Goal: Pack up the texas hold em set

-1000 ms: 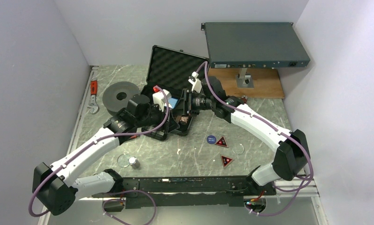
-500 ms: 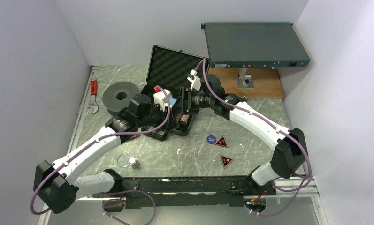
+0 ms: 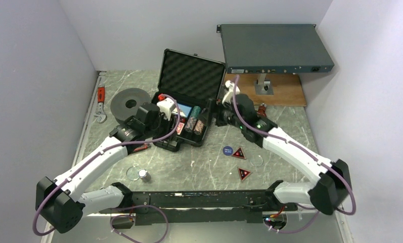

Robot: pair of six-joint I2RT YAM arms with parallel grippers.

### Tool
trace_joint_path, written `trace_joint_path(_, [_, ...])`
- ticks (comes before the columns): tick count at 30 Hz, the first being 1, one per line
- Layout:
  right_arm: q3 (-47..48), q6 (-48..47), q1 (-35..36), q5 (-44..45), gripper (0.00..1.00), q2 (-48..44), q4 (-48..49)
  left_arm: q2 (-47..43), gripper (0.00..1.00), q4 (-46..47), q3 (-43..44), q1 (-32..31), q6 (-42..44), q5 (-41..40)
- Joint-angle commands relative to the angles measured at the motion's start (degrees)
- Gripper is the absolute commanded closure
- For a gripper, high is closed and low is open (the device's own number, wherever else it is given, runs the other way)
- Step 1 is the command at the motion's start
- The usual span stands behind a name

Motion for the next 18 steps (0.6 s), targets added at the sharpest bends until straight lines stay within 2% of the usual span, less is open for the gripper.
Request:
trace_joint_path(1, [-13.56,-4.30,-0.07,10.79,0.17,-8.71,14.76,-0.85,1.00,4.51,4.41,1.49,3.39,-8.37])
trace_joint_path(3, [-17.20,-5.65,-0.07,11.71,0.10,-11.21,16.27,-1.08,1.00,6.24,3.77,2.07,4.33,-9.77])
trace_joint_path(5, [-18.46,-6.21,-0.07,13.10,0.08,-12.15,15.90,-0.73,1.00,7.27,3.50,3.12,4.88,-9.74])
trace_joint_path(10, [-20.40,-10.33,-0.07,14.47,0.08,-10.07,18.40,2.90,1.00,6.48,5.84,7.15,5.79,-7.69])
trace_joint_path(18, [-18.65,-10.46,-0.15,13.07,0.08,-6.85,17.18,9.44,1.00,8.55,9.29,15.37,8.11,-2.53])
